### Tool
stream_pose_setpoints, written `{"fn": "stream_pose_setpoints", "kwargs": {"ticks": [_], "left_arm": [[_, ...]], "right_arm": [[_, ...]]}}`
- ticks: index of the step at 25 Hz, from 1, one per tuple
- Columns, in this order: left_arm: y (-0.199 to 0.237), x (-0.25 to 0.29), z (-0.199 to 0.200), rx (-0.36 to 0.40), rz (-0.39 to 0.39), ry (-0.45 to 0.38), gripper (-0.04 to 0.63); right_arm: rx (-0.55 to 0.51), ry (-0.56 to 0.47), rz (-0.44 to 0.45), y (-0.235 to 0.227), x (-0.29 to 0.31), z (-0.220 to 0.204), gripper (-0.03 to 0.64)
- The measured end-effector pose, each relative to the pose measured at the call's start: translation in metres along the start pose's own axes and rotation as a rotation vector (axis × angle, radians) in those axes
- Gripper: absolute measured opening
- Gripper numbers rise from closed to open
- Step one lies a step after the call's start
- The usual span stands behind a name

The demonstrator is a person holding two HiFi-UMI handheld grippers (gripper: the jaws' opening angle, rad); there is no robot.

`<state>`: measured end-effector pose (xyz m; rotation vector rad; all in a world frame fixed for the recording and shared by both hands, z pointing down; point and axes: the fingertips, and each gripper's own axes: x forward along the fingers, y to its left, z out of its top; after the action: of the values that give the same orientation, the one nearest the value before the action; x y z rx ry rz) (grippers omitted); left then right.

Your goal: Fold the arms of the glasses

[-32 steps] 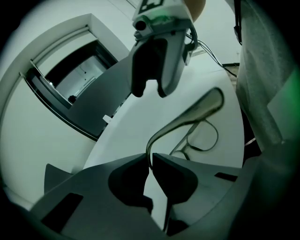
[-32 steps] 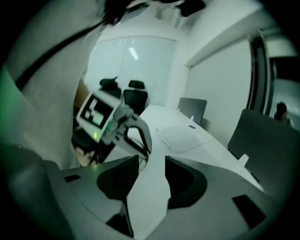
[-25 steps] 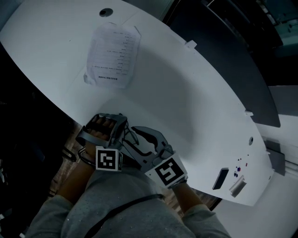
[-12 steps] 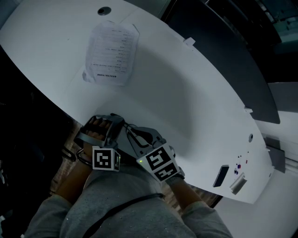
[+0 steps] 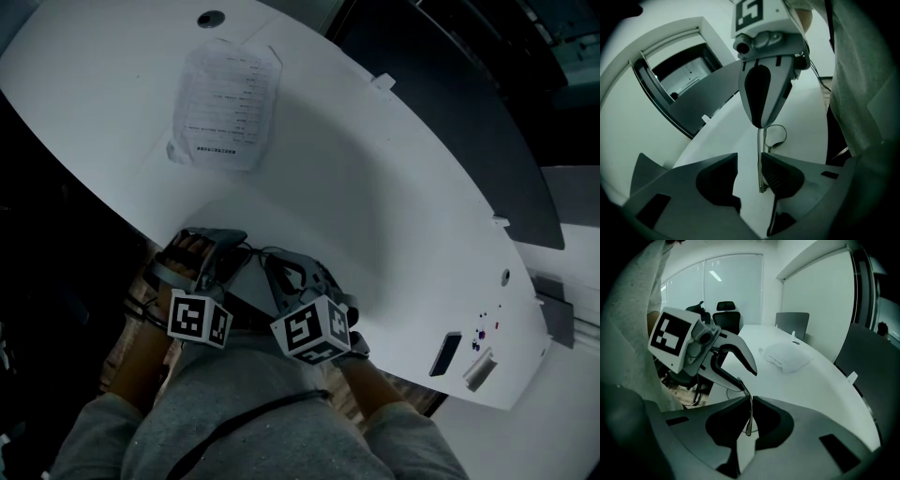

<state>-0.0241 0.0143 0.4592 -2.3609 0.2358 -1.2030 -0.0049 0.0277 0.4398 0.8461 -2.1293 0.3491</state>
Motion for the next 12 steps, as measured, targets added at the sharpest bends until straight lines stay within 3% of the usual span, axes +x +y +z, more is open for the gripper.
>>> {"fn": "stream_pose_setpoints", "kwargs": {"ticks": [4,7,12], "left_arm": [[-0.009,-0.008,-0.007,0.048,-0.066,-0.018,0.219],[-0.019,-0.012,-0.017,0.074,-0.072,-0.004,0.219],[-0.025,-0.014,-0.028,0.015,-0.032,0.024,0.218]], "right_arm": [[-0.019,0.010,-0.021,0.000,0.007,-0.007,0.031],[-0.052,0.010,-0.042,-0.001,0.010,-0.009,0.029],[-0.255,0.011,-0.107,0.003,0.015,-0.015,0.029]]}}
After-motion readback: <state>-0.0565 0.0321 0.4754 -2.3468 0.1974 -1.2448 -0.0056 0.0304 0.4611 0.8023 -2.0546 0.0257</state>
